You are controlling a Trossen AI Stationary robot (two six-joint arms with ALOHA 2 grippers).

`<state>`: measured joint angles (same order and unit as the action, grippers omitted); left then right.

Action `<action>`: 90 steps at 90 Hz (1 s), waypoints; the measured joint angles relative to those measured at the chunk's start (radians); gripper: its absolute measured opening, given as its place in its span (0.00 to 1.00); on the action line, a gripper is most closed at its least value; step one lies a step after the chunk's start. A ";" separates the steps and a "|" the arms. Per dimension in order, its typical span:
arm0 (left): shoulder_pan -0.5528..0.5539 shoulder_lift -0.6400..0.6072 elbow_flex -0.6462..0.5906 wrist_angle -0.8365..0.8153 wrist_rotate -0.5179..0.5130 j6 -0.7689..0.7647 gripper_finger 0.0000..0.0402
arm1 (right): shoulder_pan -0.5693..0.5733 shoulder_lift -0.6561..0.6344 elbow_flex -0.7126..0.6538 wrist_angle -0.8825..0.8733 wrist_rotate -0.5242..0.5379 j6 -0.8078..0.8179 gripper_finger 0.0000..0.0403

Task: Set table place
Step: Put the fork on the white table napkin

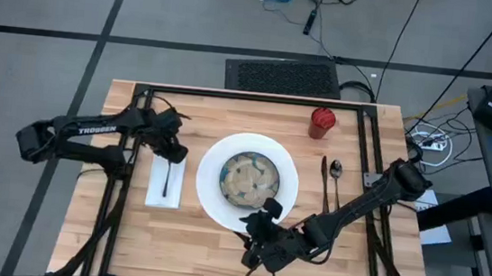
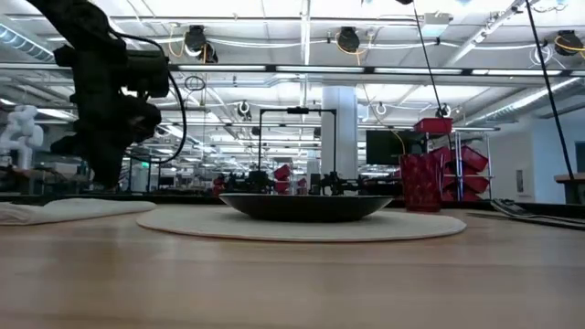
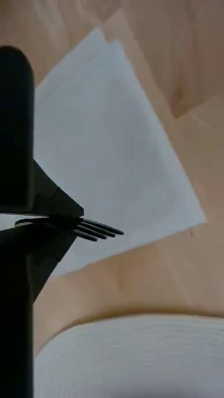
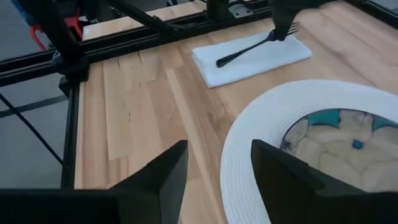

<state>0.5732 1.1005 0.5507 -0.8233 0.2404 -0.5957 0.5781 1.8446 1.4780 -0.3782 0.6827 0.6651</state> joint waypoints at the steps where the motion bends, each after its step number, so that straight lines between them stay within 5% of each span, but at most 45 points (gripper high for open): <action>1: 0.000 0.003 0.000 0.000 0.000 0.000 0.00 | 0.000 0.000 0.000 0.000 0.000 0.000 0.41; 38: -0.007 0.108 0.000 0.011 0.032 -0.032 0.00 | 0.000 0.000 0.000 -0.002 0.000 0.004 0.41; 90: -0.007 0.157 0.000 0.014 -0.066 -0.071 0.00 | 0.000 0.000 -0.001 -0.016 -0.003 0.004 0.41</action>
<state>0.5663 1.2572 0.5503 -0.8093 0.1745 -0.6662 0.5781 1.8446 1.4769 -0.3943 0.6796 0.6693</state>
